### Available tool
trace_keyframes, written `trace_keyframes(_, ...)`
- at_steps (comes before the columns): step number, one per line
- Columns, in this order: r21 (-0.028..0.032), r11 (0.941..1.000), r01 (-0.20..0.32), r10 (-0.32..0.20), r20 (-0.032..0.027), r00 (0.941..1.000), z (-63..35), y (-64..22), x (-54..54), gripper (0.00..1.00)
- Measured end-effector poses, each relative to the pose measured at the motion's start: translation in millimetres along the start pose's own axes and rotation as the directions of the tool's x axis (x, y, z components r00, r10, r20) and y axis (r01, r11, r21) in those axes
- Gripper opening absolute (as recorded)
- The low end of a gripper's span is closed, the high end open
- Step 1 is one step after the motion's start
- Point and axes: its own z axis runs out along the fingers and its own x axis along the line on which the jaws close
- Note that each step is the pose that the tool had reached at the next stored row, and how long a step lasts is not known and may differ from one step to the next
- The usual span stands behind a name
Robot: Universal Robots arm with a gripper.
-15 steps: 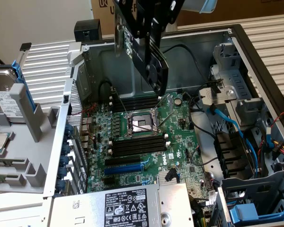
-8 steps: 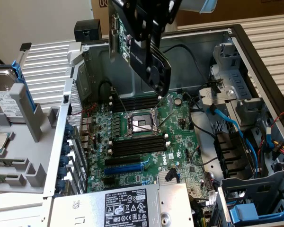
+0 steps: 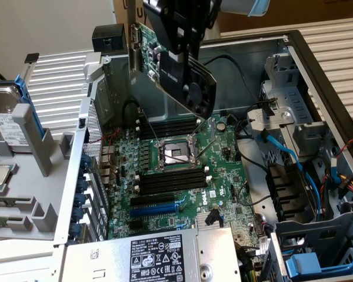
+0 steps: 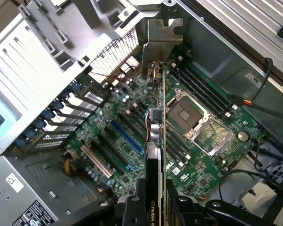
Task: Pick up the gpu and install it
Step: 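Insert the gpu into the slot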
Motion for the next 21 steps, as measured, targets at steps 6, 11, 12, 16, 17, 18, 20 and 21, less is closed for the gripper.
trace_keyframes(6,-0.0018,0.9954,0.096,-0.095,0.0132,0.9953,0.2,0.0,0.0,0.26)
trace_keyframes(11,-0.0002,0.9858,0.168,-0.168,0.0296,0.9854,0.3,0.0,0.0,0.26)
trace_keyframes(12,0.0001,0.9835,0.181,-0.181,0.0329,0.9830,0.3,0.0,0.0,0.26)
trace_keyframes(16,0.0022,0.9714,0.237,-0.237,0.0464,0.9703,0.4,0.0,0.0,0.26)
trace_keyframes(17,0.0027,0.9679,0.251,-0.251,0.0494,0.9667,0.4,0.0,0.0,0.26)
trace_keyframes(18,0.0033,0.9640,0.266,-0.266,0.0526,0.9627,0.5,0.0,0.0,0.26)
trace_keyframes(20,0.0045,0.9557,0.294,-0.294,0.0588,0.9540,0.5,0.0,0.0,0.26)
trace_keyframes(21,0.0052,0.9513,0.308,-0.308,0.0617,0.9494,0.5,-0.1,0.0,0.26)
